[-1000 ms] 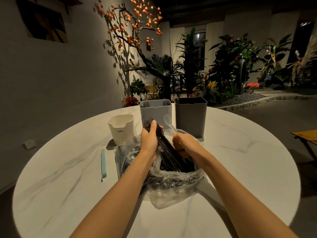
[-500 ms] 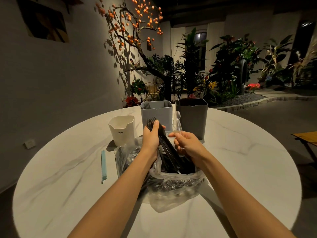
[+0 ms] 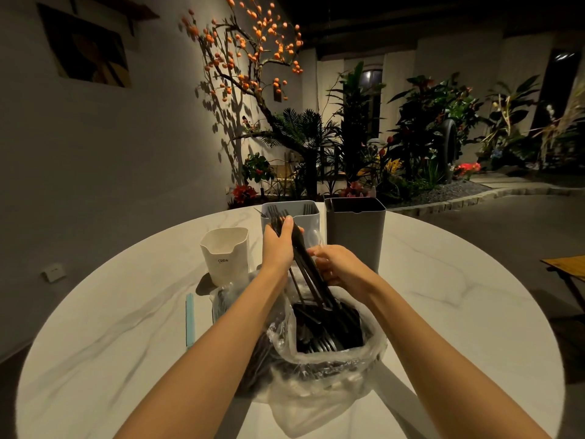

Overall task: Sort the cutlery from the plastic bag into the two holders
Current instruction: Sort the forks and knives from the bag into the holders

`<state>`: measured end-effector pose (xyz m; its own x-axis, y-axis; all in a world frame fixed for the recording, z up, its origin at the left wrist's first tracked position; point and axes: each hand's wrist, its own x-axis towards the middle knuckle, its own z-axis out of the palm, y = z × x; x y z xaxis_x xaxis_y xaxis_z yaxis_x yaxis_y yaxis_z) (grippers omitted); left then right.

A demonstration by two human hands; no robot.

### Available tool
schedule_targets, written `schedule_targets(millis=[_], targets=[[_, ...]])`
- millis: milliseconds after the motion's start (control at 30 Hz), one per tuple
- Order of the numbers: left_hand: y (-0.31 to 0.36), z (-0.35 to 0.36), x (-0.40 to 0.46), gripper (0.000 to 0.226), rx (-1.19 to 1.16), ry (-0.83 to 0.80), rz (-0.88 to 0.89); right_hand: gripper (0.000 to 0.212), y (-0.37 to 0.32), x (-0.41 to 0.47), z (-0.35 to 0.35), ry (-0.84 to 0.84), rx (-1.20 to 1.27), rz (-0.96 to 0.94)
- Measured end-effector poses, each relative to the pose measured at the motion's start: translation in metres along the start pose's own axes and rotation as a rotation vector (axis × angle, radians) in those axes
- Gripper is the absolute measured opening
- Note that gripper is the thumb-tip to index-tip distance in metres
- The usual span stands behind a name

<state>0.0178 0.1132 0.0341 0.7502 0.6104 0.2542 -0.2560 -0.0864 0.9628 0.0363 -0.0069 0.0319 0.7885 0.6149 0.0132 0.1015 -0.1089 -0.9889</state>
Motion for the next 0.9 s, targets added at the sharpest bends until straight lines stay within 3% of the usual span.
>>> schedule_targets(millis=[233, 467, 600, 733, 900], targets=[[0.01, 0.004, 0.015, 0.023, 0.007, 0.009, 0.053, 0.036, -0.007, 0.013, -0.009, -0.118, -0.135, -0.087], [0.0, 0.0, 0.032, 0.04, -0.023, 0.079, -0.059, 0.039, 0.003, 0.028, -0.015, -0.036, -0.02, -0.176], [-0.003, -0.003, 0.033, 0.028, -0.044, -0.005, -0.083, 0.038, 0.008, 0.029, -0.019, -0.132, 0.137, -0.126], [0.002, -0.004, 0.027, 0.019, -0.127, -0.082, -0.078, 0.04, 0.01, 0.03, -0.021, -0.257, 0.149, -0.056], [0.003, -0.008, 0.027, 0.02, -0.049, -0.118, -0.034, 0.04, 0.012, 0.029, -0.022, -0.339, 0.118, -0.007]])
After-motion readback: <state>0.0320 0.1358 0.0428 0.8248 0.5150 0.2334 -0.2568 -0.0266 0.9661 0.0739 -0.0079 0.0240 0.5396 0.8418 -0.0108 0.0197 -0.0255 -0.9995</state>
